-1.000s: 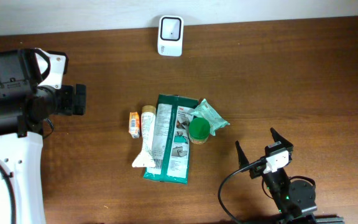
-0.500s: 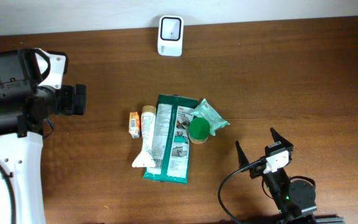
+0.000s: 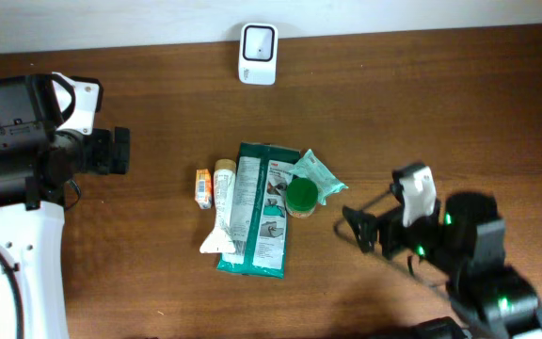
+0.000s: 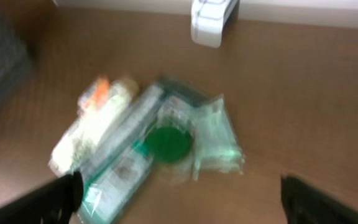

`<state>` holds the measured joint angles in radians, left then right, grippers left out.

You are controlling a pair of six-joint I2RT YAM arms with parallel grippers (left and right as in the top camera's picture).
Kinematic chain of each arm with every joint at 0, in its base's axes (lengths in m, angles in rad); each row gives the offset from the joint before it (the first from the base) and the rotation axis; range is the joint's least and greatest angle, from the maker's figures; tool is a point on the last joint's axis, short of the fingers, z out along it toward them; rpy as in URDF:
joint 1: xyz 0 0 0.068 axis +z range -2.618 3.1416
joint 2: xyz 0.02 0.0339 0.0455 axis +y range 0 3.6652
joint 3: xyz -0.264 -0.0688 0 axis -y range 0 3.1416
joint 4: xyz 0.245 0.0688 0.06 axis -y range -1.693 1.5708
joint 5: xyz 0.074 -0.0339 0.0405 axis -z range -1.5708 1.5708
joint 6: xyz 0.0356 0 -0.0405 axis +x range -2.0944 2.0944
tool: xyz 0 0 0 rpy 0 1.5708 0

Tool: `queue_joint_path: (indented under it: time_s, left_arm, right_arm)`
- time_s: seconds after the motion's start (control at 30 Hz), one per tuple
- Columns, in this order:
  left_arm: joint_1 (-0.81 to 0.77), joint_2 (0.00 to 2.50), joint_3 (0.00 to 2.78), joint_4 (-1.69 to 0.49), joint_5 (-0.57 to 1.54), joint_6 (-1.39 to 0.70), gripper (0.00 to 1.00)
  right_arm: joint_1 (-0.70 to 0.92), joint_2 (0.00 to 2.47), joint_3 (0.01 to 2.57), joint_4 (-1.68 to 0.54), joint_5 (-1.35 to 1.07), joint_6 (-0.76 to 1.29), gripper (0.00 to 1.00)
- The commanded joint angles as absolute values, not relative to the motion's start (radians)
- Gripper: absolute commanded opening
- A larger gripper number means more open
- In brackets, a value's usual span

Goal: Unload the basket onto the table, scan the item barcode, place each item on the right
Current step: 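Reach the right gripper to the green-lidded jar and grasp it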

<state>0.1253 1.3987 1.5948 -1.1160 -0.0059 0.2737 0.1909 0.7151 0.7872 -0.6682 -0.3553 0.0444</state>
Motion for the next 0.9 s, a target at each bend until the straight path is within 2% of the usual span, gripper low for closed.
queue_joint_path:
  time_s: [0.0, 0.1, 0.2, 0.37, 0.5, 0.53, 0.73, 0.87]
  left_arm:
    - [0.127, 1.382, 1.605, -1.115, 0.008, 0.289, 0.99]
    - [0.127, 1.382, 1.605, -1.115, 0.008, 0.289, 0.99]
    - [0.127, 1.382, 1.605, -1.115, 0.008, 0.289, 0.99]
    - [0.127, 1.382, 1.605, -1.115, 0.008, 0.289, 0.99]
    - [0.127, 1.382, 1.605, -1.115, 0.008, 0.289, 0.99]
    - [0.127, 1.382, 1.605, -1.115, 0.008, 0.289, 0.99]
    - [0.127, 1.382, 1.605, -1.115, 0.008, 0.289, 0.99]
    - [0.127, 1.382, 1.605, -1.115, 0.008, 0.289, 0.99]
  right_arm:
    - [0.196, 0.946, 1.014, -0.762, -0.442, 0.046, 0.98]
    - [0.196, 1.149, 1.058, -0.564, -0.599, 0.11, 0.98]
    - [0.215, 1.311, 1.072, -0.544, -0.476, 0.183, 0.98]
    - [0.364, 1.496, 1.265, -0.786, -0.206, 0.223, 0.98]
    - [0.399, 1.523, 1.283, -0.781, -0.212, 0.222, 0.98]
    - [0.399, 1.525, 1.283, -0.766, -0.213, 0.222, 0.93]
    - [0.406, 1.559, 1.283, -0.807, -0.167, 0.298, 0.9]
    - [0.467, 1.602, 1.294, -0.804, -0.114, 0.35, 0.88]
